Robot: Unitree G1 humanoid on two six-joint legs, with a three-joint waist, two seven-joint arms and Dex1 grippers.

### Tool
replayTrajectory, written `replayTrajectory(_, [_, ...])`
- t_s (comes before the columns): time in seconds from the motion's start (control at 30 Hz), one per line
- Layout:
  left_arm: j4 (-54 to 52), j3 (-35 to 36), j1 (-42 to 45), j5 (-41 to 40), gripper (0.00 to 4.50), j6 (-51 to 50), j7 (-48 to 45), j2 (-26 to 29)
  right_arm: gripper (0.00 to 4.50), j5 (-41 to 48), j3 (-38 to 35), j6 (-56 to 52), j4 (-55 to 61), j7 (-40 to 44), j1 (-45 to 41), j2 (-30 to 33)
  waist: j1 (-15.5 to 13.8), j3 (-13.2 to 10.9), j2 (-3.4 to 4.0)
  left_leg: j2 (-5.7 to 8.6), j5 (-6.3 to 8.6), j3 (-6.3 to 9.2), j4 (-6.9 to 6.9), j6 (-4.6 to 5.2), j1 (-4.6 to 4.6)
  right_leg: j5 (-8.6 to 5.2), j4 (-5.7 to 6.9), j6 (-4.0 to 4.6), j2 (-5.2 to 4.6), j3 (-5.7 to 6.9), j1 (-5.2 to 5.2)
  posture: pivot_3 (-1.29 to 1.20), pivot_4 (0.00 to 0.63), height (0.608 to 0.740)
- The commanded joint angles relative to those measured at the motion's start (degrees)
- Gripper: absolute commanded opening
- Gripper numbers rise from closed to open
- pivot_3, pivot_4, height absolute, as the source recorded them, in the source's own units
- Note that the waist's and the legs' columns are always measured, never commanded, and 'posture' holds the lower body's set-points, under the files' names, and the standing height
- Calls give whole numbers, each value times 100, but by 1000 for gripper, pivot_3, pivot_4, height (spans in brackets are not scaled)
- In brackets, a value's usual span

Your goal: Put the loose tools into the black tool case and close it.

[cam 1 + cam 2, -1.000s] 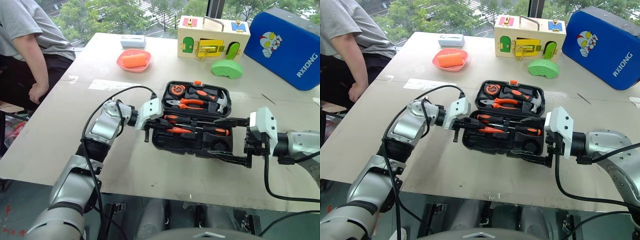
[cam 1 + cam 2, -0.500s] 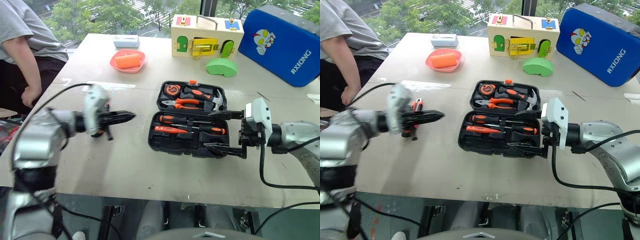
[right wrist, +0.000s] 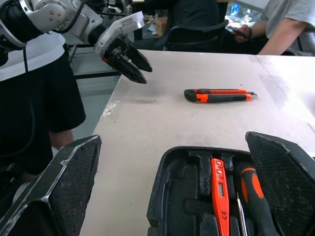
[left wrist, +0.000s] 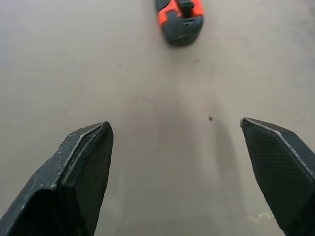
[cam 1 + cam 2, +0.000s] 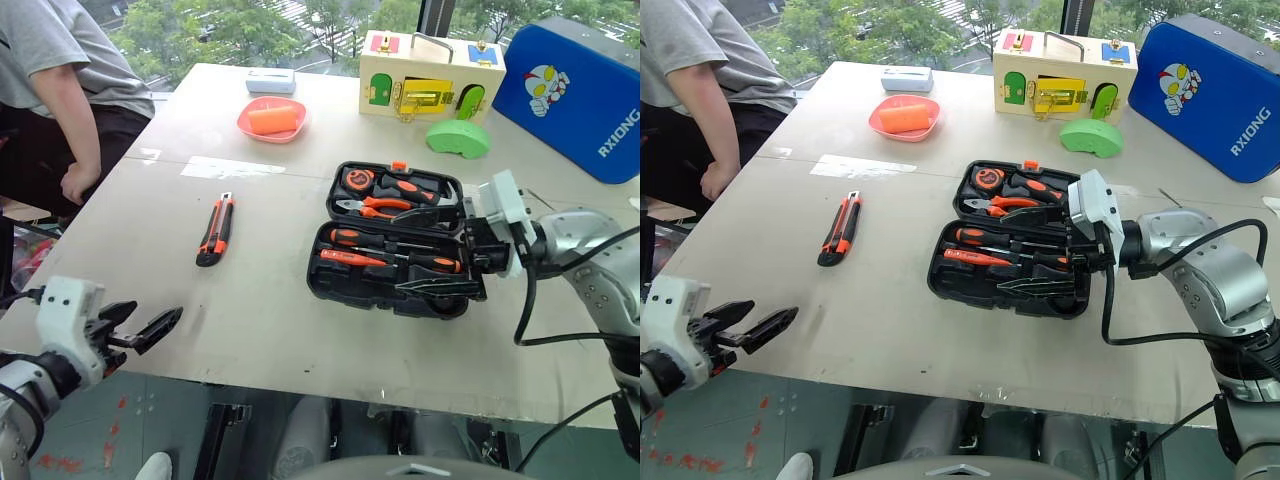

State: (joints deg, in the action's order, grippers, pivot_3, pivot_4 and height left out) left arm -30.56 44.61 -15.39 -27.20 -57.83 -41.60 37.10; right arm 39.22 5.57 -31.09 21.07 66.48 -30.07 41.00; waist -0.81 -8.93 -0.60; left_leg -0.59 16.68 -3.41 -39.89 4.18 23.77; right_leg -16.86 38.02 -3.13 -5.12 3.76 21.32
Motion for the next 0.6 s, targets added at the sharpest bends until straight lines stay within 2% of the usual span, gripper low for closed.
replayTrajectory(0.03, [-77,-306,648,-176,4464,-577,457,347,4500,-39,-49,102,50,79,-76,-36,2,0,0,0,0,1,0,0,0,0,-1,0,0,1,-7,0,150,735])
replayTrajectory(0.2, [983,-1287,2176,-131,4464,-1370,815,1005,4500,-79,-76,49,248,-43,40,-59,14,0,1,5,-1,7,1,-1,0,0,-4,0,7,9,-11,0,150,735])
replayTrajectory(0.3, [1548,-1642,2796,-14,4464,-1486,1046,1122,4500,-62,-153,-5,377,-198,121,-49,74,0,1,8,-1,5,7,-1,1,0,-8,-1,10,2,-7,0,150,735])
replayTrajectory(0.4, [2291,-2201,3489,183,4464,-1283,1178,1152,4500,18,-269,-78,633,-380,332,8,62,0,0,12,-2,5,16,-2,1,0,-8,-2,11,9,-5,0,150,735])
replayTrajectory(0.6, [3597,-3097,4242,548,4464,-551,1032,1080,4500,49,-367,-145,841,-572,469,42,69,-1,-1,16,-3,-11,18,-3,1,0,-5,-4,15,14,4,0,150,735])
